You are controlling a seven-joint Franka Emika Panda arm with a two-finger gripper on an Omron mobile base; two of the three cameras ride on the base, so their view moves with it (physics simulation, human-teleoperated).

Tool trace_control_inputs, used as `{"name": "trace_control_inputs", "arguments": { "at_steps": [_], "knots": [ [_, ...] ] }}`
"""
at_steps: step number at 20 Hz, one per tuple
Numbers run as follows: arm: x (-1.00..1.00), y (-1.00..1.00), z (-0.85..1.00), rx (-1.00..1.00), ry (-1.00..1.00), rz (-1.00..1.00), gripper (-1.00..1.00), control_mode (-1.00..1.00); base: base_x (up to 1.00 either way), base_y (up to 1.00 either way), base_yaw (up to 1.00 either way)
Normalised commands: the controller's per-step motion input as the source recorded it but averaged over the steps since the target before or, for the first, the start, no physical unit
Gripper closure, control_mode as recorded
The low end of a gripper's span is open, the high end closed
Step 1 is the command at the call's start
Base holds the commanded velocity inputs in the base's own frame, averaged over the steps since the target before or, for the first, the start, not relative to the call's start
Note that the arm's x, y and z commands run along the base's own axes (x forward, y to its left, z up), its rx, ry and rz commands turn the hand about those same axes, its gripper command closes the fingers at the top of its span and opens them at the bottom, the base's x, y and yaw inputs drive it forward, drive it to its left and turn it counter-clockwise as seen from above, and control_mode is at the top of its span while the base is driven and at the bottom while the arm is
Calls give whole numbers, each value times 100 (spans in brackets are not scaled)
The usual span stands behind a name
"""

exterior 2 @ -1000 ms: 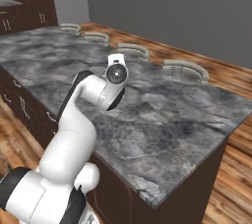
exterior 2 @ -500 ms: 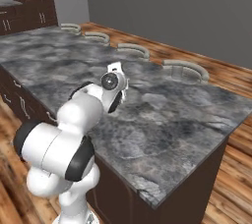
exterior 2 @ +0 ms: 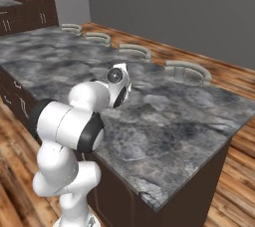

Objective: Open the freezer door, pick up the ice cube tray from the freezer, and place it on the dining counter.

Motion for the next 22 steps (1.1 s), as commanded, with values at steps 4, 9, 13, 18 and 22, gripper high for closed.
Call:
{"name": "trace_control_inputs", "arguments": {
  "at_steps": [4, 9, 13, 18, 22],
  "knots": [
    [37, -18, 0, 7, 18, 1, 100, -100, 0, 0, 0],
    [41, -18, -24, 6, 7, 2, 100, -100, 0, 0, 0],
    [42, -19, -50, 8, 0, 2, 100, -100, 0, 0, 0],
    [43, -15, -58, 7, 0, 2, 100, -100, 0, 0, 0],
    [36, -8, -49, 6, 0, 3, 100, -100, 0, 0, 0]
  ]
}}
